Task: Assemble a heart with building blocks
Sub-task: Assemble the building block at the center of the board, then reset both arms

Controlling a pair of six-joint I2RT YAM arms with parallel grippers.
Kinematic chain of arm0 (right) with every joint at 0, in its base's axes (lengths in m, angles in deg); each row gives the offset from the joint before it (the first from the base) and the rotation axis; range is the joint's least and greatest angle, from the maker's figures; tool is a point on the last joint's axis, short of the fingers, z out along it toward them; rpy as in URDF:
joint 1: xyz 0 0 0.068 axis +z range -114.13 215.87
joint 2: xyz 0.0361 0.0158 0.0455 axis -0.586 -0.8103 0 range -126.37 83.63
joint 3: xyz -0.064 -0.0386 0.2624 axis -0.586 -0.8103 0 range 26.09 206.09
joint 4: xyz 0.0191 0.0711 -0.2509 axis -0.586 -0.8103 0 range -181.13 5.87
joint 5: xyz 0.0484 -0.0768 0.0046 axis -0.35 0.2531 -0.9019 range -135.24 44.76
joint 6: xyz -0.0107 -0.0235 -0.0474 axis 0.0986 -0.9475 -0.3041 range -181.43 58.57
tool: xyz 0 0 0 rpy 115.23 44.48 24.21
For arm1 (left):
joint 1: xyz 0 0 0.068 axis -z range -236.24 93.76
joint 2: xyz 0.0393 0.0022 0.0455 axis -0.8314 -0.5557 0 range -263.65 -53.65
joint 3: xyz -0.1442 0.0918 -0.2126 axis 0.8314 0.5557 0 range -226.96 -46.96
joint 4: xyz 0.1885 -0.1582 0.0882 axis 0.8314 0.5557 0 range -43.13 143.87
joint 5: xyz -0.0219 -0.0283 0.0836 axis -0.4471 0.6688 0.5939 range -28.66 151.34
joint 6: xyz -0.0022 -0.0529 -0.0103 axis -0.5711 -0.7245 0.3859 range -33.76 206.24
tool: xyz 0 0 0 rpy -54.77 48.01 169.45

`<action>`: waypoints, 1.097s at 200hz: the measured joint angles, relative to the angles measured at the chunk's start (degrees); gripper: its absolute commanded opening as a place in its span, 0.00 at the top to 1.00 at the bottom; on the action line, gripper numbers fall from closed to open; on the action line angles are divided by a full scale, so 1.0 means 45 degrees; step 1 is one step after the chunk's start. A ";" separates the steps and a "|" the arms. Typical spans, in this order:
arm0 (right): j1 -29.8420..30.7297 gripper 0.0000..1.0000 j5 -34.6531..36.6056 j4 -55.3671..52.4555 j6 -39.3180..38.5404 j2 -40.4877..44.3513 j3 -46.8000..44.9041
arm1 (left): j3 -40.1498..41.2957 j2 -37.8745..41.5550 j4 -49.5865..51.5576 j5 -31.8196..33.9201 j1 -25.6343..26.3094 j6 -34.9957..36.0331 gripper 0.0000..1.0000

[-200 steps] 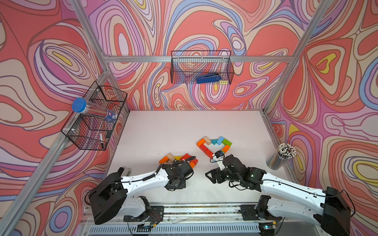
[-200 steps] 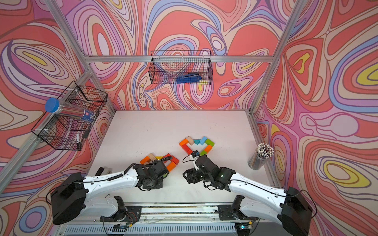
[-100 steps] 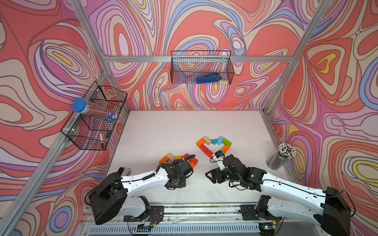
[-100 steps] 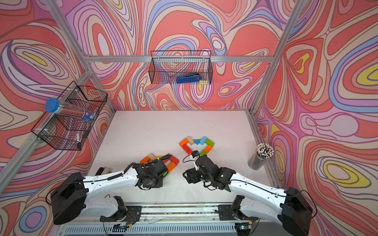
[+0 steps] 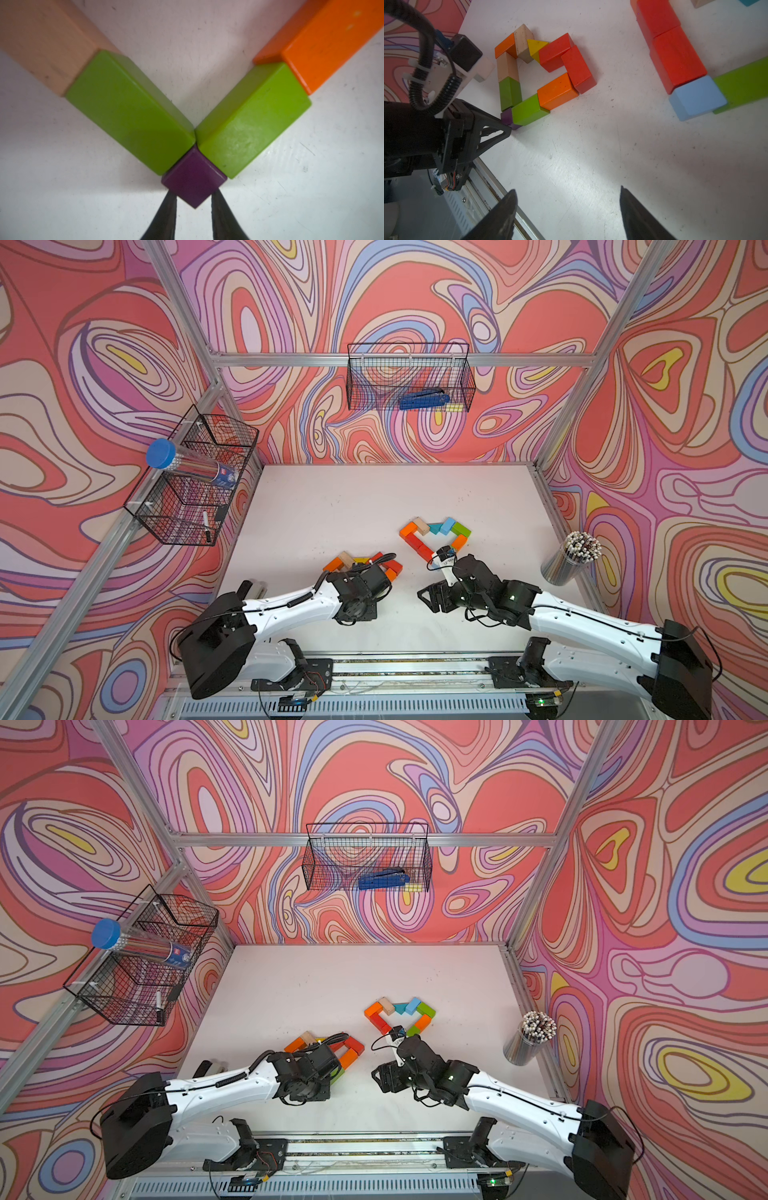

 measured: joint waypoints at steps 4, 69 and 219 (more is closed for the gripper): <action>0.0000 0.22 0.0039 0.0005 -0.0005 -0.0034 0.0005 | -0.0015 0.0092 0.0078 0.0000 0.0000 0.0000 0.61; -0.0029 0.14 0.0962 0.0010 -0.0675 -0.1428 0.1554 | -0.0942 0.2283 0.1316 0.0092 -0.1564 0.0602 0.17; -0.4522 0.02 0.6207 0.3109 -0.5644 -0.3852 0.2754 | -0.0874 0.1802 -0.5396 0.2633 -0.7893 0.7718 0.00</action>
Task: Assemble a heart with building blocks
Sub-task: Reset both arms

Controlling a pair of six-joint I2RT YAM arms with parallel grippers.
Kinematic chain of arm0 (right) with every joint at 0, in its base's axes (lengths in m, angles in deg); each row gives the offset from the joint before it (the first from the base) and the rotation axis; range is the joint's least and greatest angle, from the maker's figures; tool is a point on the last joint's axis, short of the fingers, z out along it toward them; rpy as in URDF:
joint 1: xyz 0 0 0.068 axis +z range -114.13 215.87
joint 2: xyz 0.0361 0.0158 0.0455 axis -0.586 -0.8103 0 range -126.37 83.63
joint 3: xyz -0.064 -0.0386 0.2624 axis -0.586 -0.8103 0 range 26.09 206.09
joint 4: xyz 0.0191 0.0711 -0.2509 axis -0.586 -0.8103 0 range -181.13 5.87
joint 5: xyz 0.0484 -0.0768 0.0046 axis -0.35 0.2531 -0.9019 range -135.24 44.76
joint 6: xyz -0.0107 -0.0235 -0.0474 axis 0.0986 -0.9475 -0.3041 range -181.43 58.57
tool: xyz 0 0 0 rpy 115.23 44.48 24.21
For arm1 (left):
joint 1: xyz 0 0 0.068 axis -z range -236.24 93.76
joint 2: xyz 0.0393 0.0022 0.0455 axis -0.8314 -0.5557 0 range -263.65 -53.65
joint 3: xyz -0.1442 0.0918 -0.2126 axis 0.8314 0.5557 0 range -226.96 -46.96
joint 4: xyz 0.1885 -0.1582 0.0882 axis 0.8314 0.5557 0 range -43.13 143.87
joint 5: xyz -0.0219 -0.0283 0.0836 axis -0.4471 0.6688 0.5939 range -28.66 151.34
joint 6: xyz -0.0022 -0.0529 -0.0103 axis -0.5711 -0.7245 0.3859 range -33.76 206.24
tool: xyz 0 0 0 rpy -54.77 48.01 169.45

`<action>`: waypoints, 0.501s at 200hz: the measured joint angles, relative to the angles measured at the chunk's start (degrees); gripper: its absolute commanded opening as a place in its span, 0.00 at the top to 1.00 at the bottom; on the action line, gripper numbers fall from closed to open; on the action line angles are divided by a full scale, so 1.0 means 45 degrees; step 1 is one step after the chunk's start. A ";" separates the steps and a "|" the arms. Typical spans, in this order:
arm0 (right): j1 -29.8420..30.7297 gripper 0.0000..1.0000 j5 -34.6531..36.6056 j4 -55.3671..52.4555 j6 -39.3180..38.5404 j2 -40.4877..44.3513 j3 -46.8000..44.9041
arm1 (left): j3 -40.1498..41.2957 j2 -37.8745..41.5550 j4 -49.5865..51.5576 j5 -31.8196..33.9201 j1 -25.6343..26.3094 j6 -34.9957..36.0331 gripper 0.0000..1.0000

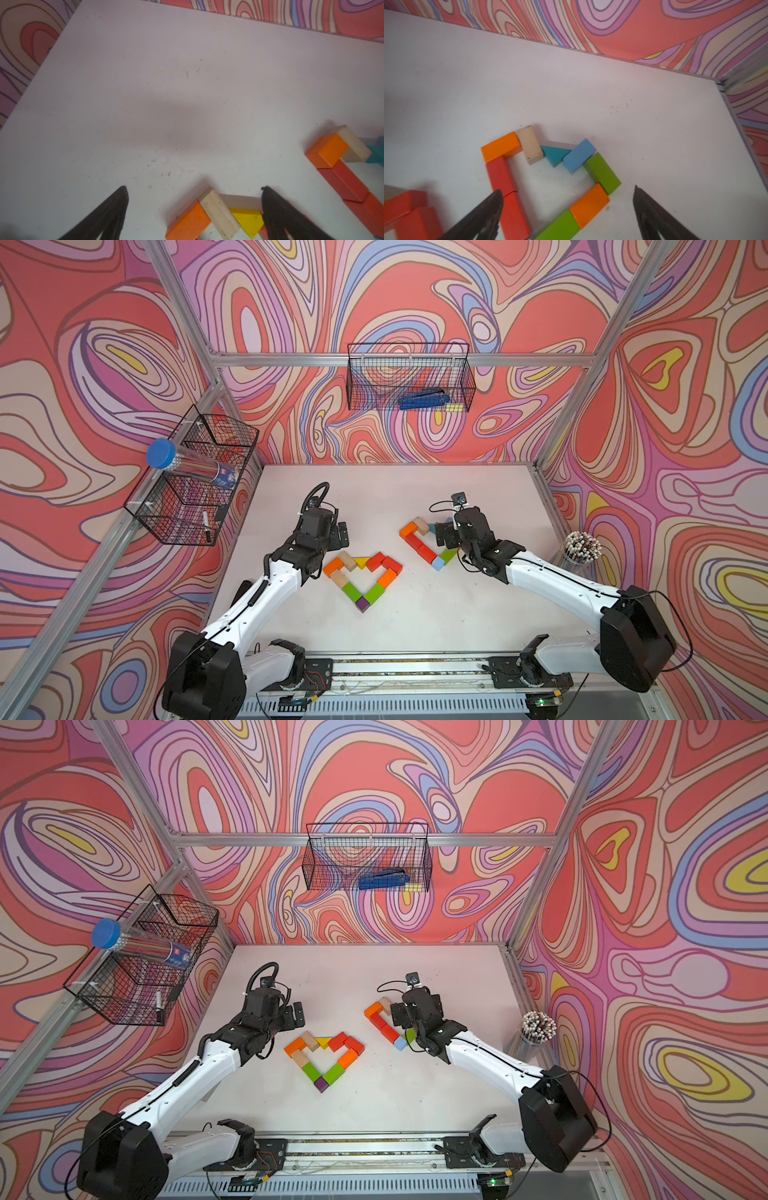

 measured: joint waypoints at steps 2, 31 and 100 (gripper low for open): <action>-0.0087 0.02 0.0000 0.0058 -0.0058 -0.0005 -0.0053 | 0.0146 0.0049 -0.0141 0.0151 -0.0039 0.0068 0.00; -0.1894 0.02 0.0165 0.1409 -0.0636 -0.0019 -0.0889 | 0.2424 0.0782 -0.2900 0.1457 -0.0432 0.1559 0.00; -0.4507 0.02 -0.0408 0.5586 -0.1137 -0.0457 -0.3502 | 0.6674 0.0044 -1.0326 0.1273 -0.1452 0.4075 0.00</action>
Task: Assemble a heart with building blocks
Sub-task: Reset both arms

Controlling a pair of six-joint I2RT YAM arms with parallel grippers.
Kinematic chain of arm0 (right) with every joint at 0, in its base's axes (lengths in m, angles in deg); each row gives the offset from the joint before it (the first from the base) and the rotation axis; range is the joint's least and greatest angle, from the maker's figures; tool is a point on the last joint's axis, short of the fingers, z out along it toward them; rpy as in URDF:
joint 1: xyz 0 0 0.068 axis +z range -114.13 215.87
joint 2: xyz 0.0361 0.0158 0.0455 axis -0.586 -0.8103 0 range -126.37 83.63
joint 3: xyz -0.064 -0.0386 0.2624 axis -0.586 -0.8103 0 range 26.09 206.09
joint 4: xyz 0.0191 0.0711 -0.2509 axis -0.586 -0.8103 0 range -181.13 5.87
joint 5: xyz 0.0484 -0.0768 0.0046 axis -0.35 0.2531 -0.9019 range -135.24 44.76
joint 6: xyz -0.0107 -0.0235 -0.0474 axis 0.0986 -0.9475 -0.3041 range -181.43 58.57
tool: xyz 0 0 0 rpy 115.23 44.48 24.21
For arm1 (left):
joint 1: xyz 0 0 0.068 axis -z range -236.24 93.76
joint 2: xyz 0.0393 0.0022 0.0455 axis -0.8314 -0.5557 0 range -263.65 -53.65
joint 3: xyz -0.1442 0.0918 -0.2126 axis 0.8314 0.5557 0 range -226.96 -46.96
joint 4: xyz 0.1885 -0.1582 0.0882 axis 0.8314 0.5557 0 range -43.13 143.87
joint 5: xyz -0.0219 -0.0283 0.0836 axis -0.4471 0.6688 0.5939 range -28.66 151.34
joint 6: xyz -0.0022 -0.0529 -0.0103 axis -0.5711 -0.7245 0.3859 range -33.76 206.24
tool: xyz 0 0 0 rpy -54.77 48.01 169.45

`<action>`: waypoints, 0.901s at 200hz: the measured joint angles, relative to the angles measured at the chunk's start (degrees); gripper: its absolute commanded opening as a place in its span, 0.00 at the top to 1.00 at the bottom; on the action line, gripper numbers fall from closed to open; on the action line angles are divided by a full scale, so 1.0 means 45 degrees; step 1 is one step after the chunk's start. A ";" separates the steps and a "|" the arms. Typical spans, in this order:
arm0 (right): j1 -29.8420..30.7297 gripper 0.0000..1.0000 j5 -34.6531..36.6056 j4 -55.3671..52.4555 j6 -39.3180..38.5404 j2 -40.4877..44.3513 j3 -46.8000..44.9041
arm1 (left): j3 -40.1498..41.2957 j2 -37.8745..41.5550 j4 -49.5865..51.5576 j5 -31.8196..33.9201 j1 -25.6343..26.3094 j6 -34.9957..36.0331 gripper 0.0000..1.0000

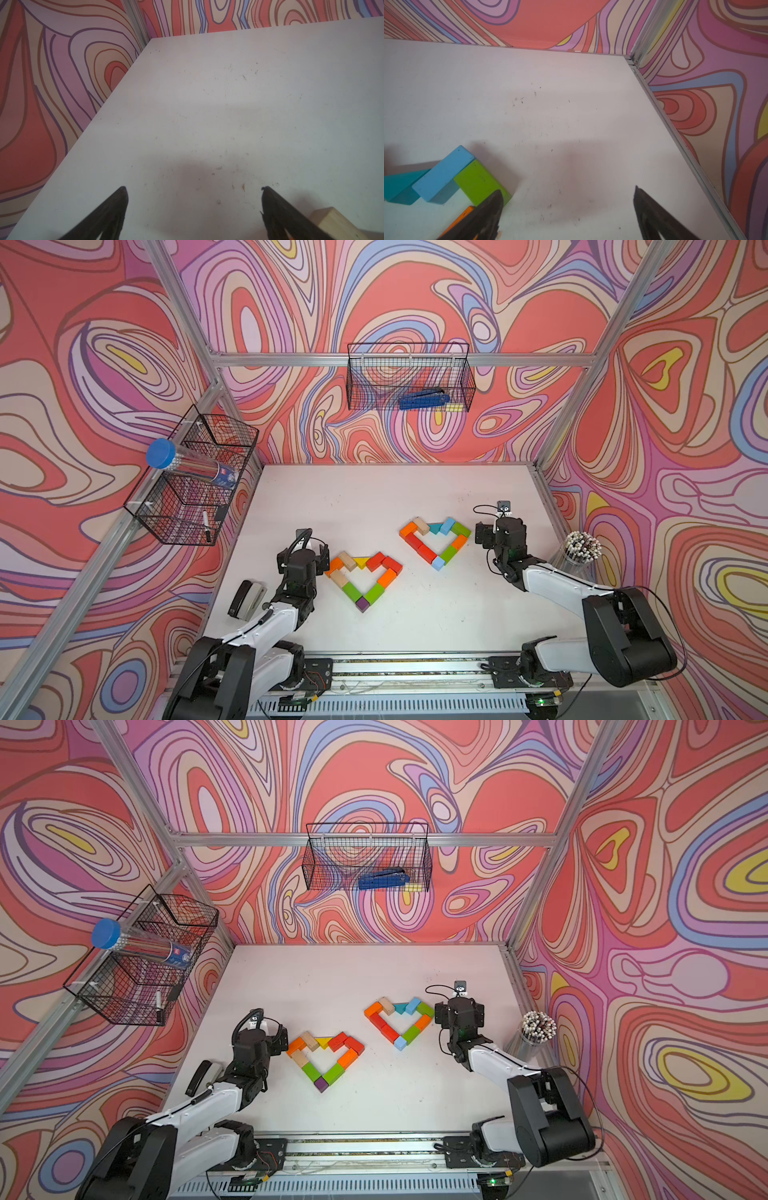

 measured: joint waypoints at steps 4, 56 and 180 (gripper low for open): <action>-0.0097 0.02 -0.0044 0.0262 -0.0029 -0.0146 -0.0024 | -0.0015 -0.0228 -0.0316 -0.0039 -0.0044 0.0049 0.00; -0.1554 0.02 -0.0908 0.3541 -0.0044 -0.1685 -0.0753 | -0.0379 -0.2744 -0.3220 -0.1025 -0.0850 0.0403 0.01; -0.2458 0.02 -0.3759 0.7101 0.0228 -0.3988 -0.0758 | -0.1909 -0.4979 -0.4371 -0.2628 -0.1885 0.0073 0.00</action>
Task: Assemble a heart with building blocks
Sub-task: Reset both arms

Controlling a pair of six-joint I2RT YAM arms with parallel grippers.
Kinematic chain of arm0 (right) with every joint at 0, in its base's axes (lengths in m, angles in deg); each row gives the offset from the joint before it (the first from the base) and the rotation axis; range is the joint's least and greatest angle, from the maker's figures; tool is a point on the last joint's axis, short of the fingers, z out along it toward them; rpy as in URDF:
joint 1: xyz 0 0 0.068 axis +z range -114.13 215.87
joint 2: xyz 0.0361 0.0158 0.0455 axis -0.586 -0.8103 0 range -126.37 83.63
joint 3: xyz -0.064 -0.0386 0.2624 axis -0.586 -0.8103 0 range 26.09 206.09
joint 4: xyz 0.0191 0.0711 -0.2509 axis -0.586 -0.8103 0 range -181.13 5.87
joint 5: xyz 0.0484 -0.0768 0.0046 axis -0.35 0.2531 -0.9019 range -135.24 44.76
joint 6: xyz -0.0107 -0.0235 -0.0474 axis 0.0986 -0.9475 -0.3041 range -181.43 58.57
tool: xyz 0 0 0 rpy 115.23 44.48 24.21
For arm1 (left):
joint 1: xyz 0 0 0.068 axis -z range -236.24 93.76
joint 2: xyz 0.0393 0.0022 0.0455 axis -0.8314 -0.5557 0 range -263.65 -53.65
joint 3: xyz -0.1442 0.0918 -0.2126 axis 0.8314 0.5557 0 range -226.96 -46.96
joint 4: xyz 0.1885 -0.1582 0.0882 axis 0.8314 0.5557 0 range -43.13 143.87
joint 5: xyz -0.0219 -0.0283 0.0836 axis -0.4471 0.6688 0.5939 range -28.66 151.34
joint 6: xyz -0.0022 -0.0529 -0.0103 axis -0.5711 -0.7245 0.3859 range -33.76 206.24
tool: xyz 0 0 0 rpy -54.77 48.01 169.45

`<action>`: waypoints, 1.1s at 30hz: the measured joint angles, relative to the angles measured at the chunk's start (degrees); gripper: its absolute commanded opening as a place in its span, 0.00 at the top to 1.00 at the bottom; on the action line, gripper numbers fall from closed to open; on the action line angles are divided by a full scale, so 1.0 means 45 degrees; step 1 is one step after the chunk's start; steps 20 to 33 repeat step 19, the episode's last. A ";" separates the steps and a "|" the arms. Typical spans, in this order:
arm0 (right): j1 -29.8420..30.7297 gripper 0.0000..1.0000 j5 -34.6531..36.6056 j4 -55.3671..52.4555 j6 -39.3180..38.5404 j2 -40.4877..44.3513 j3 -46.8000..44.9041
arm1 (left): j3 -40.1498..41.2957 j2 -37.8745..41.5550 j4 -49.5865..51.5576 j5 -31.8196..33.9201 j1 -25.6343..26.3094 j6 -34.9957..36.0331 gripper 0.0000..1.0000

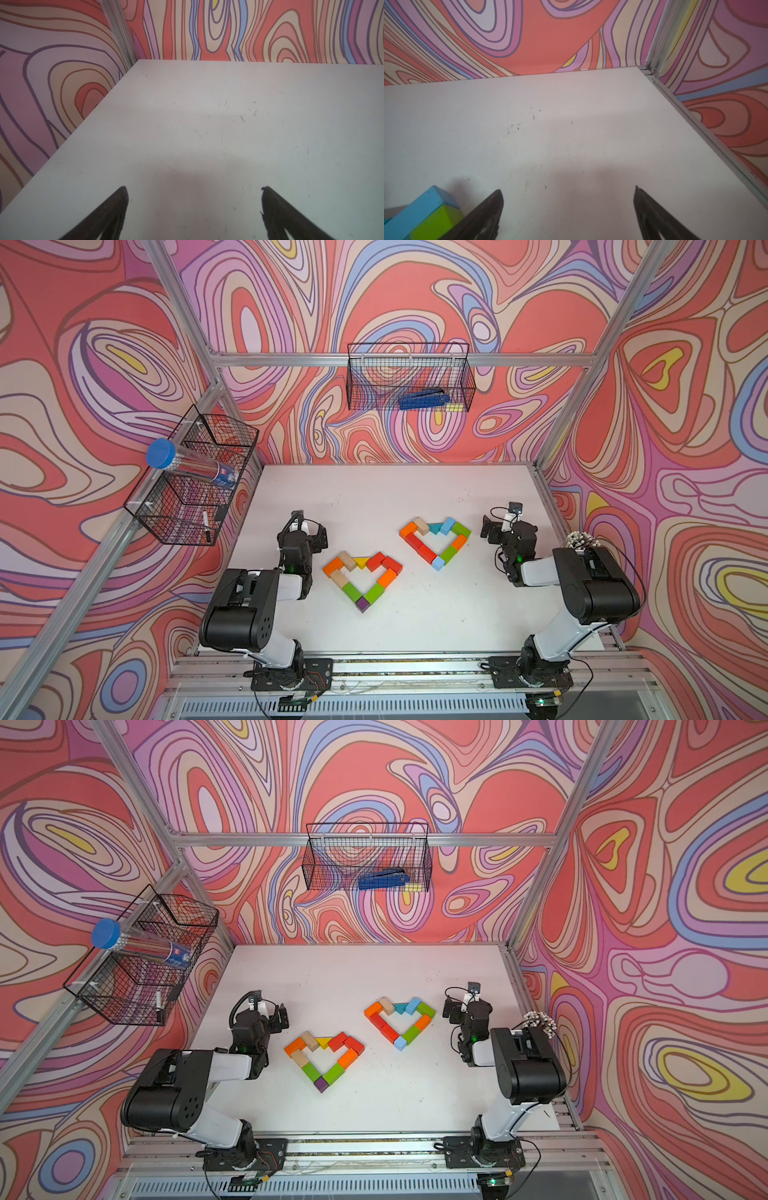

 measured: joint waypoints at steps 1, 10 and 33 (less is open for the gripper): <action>0.0000 0.02 0.0136 0.0136 0.0049 0.0000 -0.0024 | 0.0000 0.0000 0.0097 -0.0015 0.0000 0.0000 0.00; -0.0005 0.02 0.0491 0.0573 0.0165 0.0000 -0.0185 | 0.0005 0.0000 0.0272 -0.0112 0.0000 0.0000 0.00; -0.0005 0.02 0.0335 0.0719 0.0126 0.0000 -0.0296 | 0.0000 0.0000 0.0389 -0.0209 -0.0005 0.0000 0.00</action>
